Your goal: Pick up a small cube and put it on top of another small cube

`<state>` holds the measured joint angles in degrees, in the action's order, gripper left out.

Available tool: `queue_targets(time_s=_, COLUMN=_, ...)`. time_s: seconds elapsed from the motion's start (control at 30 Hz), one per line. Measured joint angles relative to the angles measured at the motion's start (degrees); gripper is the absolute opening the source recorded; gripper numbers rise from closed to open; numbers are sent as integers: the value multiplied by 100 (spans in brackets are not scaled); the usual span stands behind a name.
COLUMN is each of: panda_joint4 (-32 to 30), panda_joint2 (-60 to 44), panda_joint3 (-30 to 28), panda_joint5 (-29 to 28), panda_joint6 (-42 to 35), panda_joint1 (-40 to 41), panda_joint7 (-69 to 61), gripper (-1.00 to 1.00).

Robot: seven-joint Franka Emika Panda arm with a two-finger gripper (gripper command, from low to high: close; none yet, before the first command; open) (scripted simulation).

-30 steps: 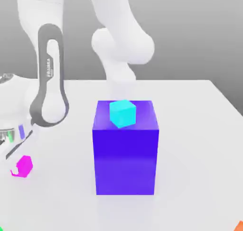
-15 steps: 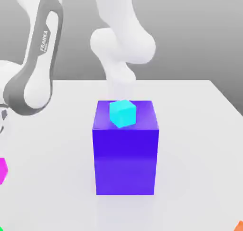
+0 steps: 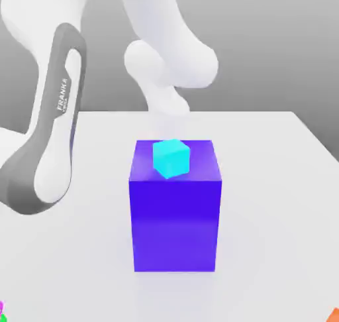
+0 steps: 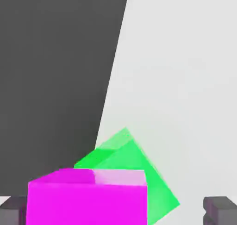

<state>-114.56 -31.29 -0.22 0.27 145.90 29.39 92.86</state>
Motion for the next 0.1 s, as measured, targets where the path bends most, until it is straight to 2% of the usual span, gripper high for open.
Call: queue_targets(time_s=0.1, panda_joint4=-18, panda_joint2=364, panda_joint3=-4, panda_joint5=-7, panda_joint6=-350, panda_joint1=-5, panda_joint7=5, gripper=100)
